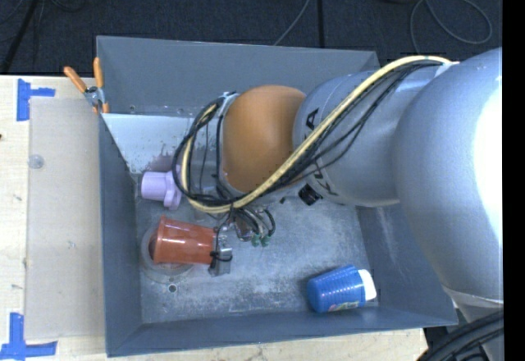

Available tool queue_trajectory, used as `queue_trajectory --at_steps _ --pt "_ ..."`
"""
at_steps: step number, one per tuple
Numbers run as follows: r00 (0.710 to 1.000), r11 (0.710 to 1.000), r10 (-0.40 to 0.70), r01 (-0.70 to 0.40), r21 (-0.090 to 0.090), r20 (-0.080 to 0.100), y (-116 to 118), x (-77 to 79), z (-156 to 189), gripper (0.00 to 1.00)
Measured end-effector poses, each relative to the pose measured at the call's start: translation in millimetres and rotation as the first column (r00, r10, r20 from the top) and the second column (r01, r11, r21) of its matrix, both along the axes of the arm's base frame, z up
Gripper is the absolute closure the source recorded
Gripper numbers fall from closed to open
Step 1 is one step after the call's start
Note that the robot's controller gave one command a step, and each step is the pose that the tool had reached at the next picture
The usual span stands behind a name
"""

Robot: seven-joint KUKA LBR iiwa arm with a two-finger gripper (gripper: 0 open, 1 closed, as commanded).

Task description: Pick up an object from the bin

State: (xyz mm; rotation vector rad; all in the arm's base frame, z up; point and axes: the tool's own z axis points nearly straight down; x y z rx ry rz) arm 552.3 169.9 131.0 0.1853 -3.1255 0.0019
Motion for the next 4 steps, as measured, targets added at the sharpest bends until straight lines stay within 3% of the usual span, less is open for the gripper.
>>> queue_trajectory --at_steps 1,2,3,4 --pt "0.996 0.996 0.091 -0.091 0.003 0.007 12 -12.0 -19 0.0" --pt "0.889 0.891 0.455 -0.455 -0.018 0.061 18 -18.4 -37 1.0" --pt "0.889 0.891 0.453 -0.453 -0.017 0.061 18 -18.4 -37 1.0" --pt "0.885 0.885 0.464 -0.465 -0.002 0.042 15 -17.5 -27 1.0"
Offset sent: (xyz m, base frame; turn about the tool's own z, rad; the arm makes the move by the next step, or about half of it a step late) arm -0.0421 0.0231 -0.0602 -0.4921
